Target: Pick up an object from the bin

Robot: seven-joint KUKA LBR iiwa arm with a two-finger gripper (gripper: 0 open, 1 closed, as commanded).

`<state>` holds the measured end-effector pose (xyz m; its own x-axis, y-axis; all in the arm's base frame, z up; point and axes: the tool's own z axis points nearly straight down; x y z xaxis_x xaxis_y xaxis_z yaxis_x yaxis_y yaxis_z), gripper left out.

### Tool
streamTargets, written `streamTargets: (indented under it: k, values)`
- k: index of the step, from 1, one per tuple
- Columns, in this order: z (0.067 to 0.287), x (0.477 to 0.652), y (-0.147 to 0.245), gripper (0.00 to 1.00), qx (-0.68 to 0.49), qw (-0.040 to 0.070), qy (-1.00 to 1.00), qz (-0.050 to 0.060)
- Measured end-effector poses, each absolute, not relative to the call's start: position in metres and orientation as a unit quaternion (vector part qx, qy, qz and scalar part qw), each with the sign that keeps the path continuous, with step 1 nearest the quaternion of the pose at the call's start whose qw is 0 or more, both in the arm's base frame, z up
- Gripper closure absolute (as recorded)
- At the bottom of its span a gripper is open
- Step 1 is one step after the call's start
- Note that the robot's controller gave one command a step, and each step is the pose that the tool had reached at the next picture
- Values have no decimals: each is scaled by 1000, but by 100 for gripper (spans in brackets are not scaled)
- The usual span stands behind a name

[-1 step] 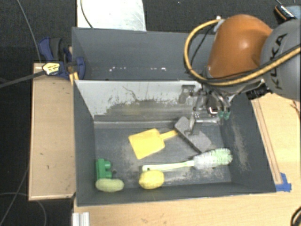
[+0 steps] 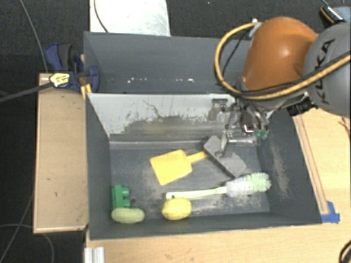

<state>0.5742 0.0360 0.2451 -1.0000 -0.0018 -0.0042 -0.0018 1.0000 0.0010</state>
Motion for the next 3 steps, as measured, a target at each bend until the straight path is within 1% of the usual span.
streamTargets:
  k: [1,2,3]
  values:
    - [249,564,45,0,-12,1,1000,-1]
    - [239,566,87,0,-130,3,991,0]
    - [201,554,77,0,-20,2,1000,0]
